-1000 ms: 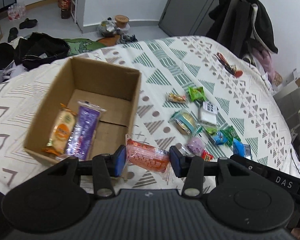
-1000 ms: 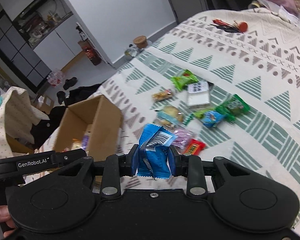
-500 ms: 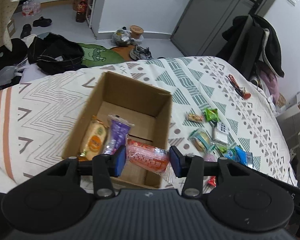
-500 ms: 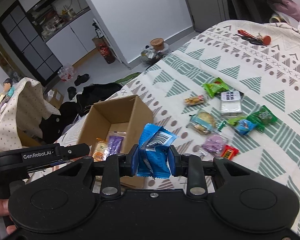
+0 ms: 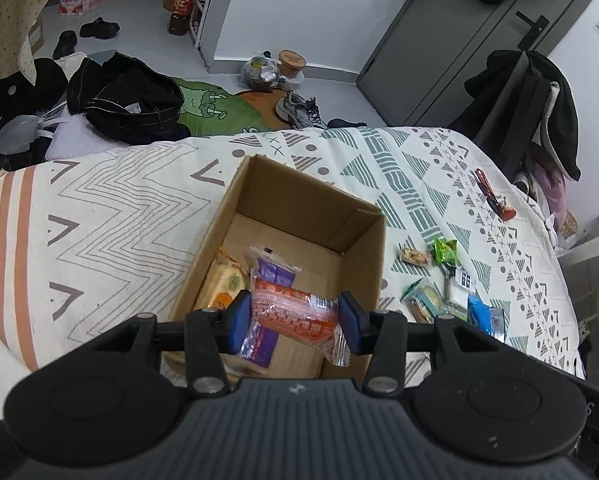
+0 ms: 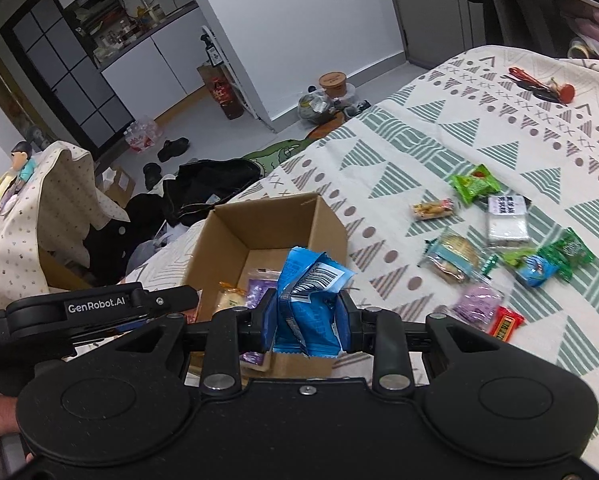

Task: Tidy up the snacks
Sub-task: 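Drop the pink pastry into the box with the left gripper while the right drops the blue candy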

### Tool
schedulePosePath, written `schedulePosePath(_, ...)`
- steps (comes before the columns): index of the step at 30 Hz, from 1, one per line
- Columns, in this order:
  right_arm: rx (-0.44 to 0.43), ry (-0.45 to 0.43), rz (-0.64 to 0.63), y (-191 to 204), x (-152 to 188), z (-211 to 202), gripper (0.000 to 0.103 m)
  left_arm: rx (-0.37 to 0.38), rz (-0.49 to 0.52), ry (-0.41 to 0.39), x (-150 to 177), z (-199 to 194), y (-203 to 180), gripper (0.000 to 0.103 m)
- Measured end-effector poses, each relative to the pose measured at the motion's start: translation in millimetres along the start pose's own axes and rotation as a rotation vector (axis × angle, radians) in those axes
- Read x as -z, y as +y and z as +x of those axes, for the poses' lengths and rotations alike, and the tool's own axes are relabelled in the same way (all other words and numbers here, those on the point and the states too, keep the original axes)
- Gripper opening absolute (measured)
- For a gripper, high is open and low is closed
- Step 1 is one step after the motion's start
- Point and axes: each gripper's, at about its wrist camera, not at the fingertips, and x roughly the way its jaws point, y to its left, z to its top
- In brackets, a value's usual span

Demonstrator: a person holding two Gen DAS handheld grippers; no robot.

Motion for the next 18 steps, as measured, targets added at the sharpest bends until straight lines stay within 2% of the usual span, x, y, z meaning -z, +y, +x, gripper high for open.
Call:
schedulePosePath(15, -0.004, 0.036, 0.000, 22, -12, 34, 0.030, 0.017, -0.051, 0.057, -17, 26, 29, 0.046)
schedulePosePath(18, -0.015, 0.044, -0.003, 25, -13, 39, 0.030, 0.028, -0.086, 0.079, -19, 31, 33, 0.048)
